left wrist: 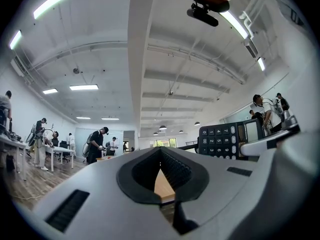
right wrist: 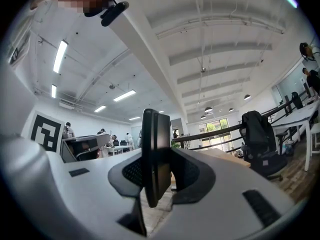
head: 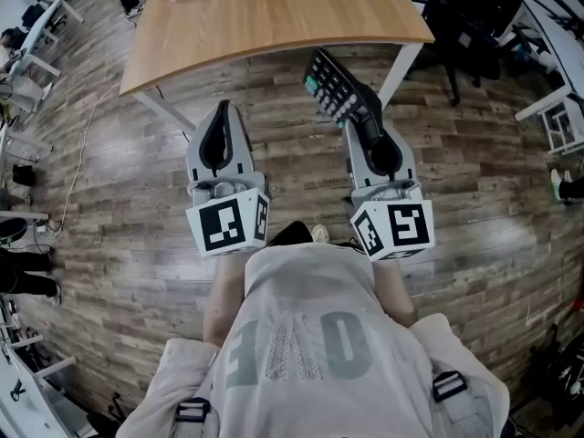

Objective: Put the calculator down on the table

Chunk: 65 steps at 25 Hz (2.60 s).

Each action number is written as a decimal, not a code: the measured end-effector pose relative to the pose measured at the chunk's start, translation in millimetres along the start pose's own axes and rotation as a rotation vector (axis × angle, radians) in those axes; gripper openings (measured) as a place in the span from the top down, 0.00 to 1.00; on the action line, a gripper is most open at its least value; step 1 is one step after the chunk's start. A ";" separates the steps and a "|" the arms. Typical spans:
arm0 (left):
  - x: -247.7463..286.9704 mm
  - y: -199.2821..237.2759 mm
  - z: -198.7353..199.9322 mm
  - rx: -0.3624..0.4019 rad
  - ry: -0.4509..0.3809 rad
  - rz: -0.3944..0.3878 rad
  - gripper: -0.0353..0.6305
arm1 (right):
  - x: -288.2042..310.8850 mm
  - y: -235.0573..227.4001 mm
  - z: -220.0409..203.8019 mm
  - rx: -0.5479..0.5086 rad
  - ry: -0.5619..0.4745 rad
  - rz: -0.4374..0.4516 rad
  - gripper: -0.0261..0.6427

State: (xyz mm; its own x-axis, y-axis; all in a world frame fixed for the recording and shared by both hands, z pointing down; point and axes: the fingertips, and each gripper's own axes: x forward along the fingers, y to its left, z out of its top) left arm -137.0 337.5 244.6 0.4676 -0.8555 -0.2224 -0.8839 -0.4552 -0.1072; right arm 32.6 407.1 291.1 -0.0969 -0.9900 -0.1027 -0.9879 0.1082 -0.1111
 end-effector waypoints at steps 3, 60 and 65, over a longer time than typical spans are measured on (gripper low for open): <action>5.7 6.1 1.8 0.010 -0.003 0.020 0.93 | 6.8 -5.7 0.5 -0.006 0.002 0.007 0.79; 453.5 176.4 -118.9 -0.051 -0.014 -0.030 0.93 | 484.4 -117.6 -12.2 -0.131 0.098 -0.027 0.79; 482.2 174.8 -121.2 -0.023 -0.020 0.019 0.93 | 519.2 -132.6 -12.3 -0.139 0.102 0.067 0.79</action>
State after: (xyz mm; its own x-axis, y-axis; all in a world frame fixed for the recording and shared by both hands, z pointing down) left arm -64.9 -184.5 236.2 0.4506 -0.8590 -0.2431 -0.8919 -0.4450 -0.0805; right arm 111.8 -122.4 264.7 -0.1683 -0.9857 -0.0037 -0.9853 0.1681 0.0310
